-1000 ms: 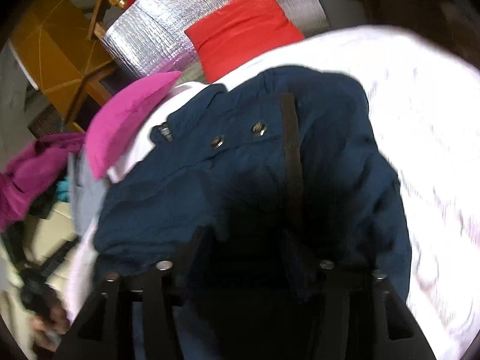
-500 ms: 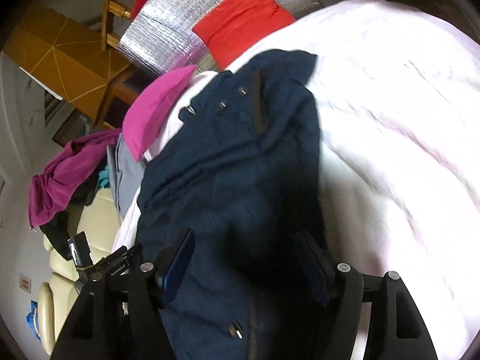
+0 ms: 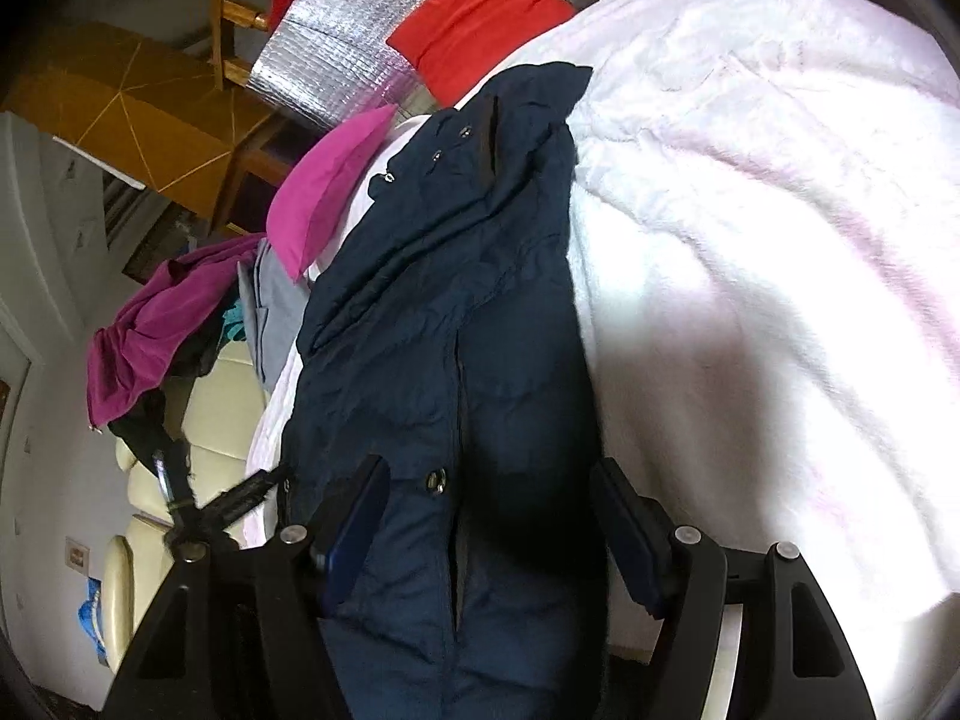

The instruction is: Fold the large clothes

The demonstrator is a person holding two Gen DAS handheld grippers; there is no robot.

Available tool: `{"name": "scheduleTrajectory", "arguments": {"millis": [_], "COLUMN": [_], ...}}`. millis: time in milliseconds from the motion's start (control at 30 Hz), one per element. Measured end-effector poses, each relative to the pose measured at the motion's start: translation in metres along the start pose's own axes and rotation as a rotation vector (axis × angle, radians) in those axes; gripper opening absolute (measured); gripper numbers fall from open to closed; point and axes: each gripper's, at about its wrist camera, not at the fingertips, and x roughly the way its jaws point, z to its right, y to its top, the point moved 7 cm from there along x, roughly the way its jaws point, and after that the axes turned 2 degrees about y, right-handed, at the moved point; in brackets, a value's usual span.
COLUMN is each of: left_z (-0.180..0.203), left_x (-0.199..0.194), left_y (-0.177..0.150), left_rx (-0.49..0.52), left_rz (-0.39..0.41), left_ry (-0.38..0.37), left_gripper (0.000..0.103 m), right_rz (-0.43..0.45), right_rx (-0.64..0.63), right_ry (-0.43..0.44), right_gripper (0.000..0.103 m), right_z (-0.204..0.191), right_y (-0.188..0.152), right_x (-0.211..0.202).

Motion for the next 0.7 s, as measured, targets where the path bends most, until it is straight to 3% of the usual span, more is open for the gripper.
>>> {"name": "scheduleTrajectory", "arguments": {"millis": [133, 233, 367, 567, 700], "left_z": [-0.032, -0.054, -0.07, -0.073, -0.068], "left_x": [-0.017, -0.016, -0.007, 0.004, 0.015], "left_y": [0.003, -0.006, -0.018, -0.034, -0.042], "left_rx": [-0.055, -0.108, -0.129, -0.071, -0.051], "left_rz": [0.005, -0.039, -0.09, -0.159, -0.233], "left_ry": [-0.008, -0.025, 0.008, 0.069, 0.037], "left_gripper": [0.071, 0.071, 0.071, 0.071, 0.071], "right_rz": [-0.012, -0.026, -0.05, -0.091, -0.11], "right_rx": [0.0, 0.012, 0.048, 0.06, 0.059], "right_ry": [-0.002, -0.002, 0.0, 0.004, 0.0], "right_gripper": [0.073, 0.073, 0.073, 0.073, 0.073], "right_z": [0.003, 0.008, 0.016, 0.018, 0.018], "right_y": [-0.008, -0.018, -0.028, -0.035, -0.038], "right_x": [-0.008, -0.008, -0.003, 0.008, 0.011]}}
